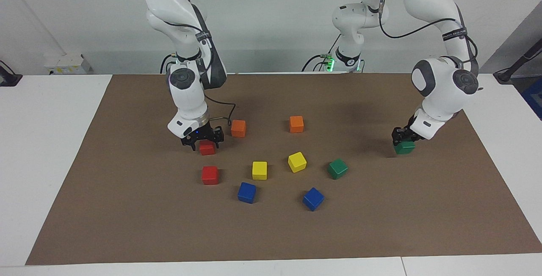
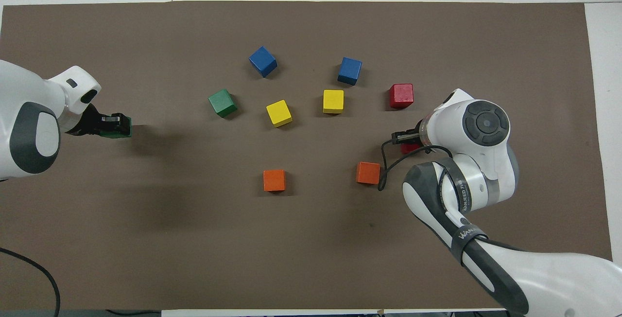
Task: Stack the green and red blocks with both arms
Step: 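Carry the green cube outward with the left gripper while the right gripper carries red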
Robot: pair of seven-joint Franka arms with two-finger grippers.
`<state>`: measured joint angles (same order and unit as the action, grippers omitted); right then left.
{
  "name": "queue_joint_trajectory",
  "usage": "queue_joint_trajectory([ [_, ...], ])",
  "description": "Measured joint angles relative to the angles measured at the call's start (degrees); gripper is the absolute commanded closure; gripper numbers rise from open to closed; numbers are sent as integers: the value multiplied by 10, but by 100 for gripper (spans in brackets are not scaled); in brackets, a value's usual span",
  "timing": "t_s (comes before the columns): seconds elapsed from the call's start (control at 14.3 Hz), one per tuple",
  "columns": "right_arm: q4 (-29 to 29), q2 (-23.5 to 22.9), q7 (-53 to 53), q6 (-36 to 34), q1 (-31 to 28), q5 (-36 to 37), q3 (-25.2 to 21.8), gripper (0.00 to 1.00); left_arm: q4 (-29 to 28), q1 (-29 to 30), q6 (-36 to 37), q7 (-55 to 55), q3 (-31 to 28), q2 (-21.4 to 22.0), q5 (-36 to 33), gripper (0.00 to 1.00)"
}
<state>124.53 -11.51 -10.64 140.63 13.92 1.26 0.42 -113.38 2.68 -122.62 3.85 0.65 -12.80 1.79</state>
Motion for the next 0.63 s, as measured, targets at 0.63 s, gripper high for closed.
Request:
queue_joint_trajectory([
  [0.63, -104, 26, 30, -160, -56, 0, -11, 100, -3, -3, -14, 0, 6, -20, -11, 100],
])
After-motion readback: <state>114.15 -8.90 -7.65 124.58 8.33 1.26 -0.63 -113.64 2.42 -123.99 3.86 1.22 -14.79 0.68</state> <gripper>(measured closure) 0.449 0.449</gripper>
